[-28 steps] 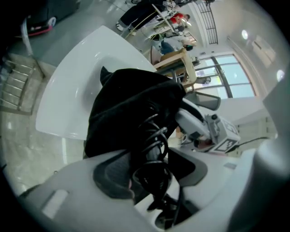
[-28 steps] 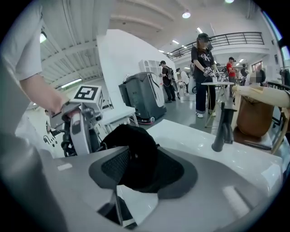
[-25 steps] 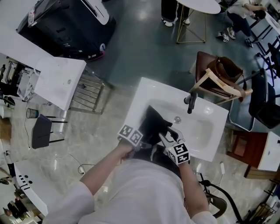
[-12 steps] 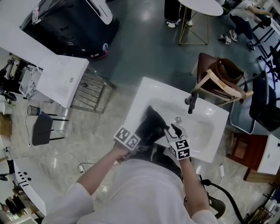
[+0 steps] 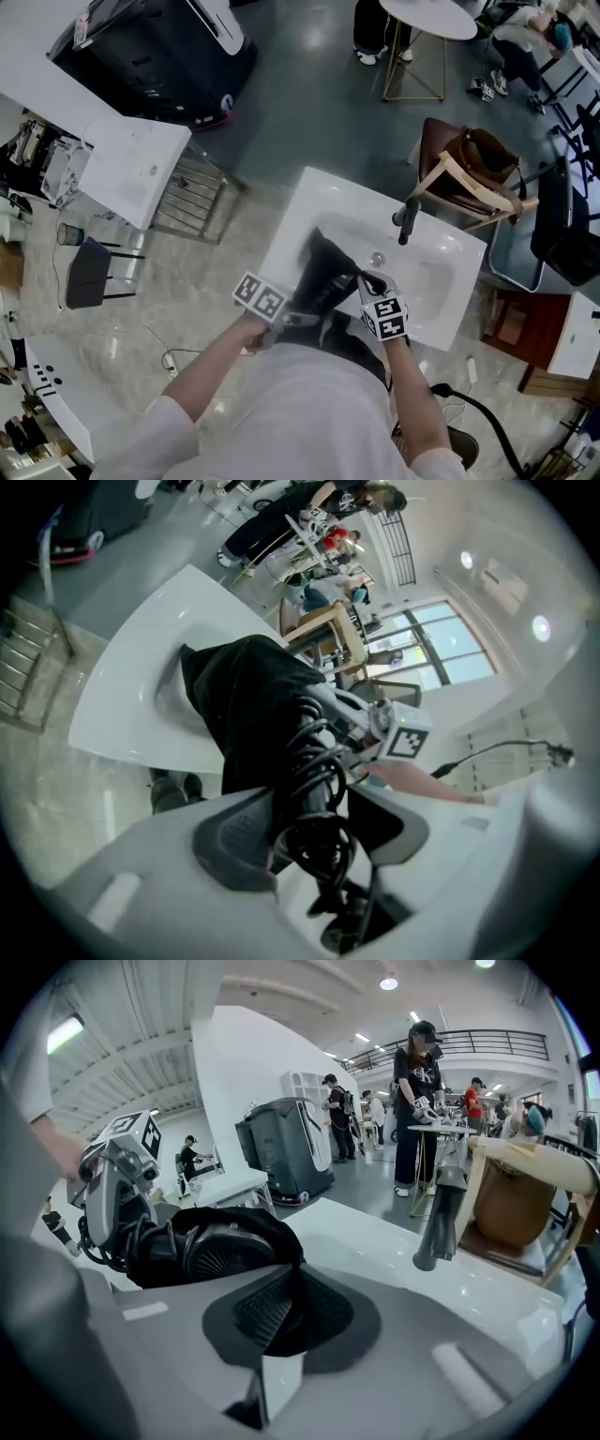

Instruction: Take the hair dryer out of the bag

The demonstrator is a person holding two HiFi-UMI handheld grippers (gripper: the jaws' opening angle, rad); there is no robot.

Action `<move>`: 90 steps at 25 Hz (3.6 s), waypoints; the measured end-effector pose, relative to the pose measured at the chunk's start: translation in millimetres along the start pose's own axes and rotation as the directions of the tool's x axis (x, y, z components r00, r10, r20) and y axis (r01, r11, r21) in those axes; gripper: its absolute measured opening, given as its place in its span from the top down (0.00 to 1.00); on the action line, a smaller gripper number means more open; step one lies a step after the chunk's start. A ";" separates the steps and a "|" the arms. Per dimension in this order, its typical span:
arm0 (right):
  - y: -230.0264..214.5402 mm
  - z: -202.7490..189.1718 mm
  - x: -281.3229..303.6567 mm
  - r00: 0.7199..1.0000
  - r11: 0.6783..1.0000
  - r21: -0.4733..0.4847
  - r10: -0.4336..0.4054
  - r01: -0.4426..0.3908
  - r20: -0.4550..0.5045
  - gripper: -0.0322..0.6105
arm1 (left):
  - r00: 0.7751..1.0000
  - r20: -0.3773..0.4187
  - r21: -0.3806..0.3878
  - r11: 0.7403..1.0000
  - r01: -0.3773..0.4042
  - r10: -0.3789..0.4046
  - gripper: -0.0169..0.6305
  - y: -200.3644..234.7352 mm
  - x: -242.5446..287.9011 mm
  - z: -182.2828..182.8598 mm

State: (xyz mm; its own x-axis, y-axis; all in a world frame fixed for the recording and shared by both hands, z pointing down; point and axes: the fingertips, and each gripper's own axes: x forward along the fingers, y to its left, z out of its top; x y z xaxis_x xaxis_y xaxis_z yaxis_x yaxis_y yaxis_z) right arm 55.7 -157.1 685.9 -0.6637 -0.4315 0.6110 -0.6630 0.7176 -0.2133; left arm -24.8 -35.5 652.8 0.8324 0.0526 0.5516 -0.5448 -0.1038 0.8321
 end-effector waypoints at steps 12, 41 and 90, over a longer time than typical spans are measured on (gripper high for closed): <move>-24.4 -24.4 3.3 0.998 0.999 0.036 -0.013 0.015 -0.058 0.92 | 0.992 -0.015 0.092 0.988 0.127 -0.126 0.60 -28.8 2.3 -16.5; 39.4 -27.8 -44.3 0.995 0.994 0.042 0.103 -0.103 -0.003 0.78 | 0.917 0.363 0.150 0.982 0.116 -0.163 0.61 -54.3 -36.0 5.5; 74.2 45.0 -220.6 0.860 0.917 0.364 -0.315 0.166 0.402 0.94 | 0.831 0.478 0.333 0.934 0.128 -0.284 0.61 -97.9 -125.2 3.4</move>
State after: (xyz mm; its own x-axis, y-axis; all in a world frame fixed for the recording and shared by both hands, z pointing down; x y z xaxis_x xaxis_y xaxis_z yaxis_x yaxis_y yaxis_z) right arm 137.3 -33.3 501.0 -0.5011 -0.8168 0.2858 -0.8436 0.3874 -0.3718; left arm -75.3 -35.2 502.1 0.8950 -0.4013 0.1947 -0.3691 -0.4213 0.8284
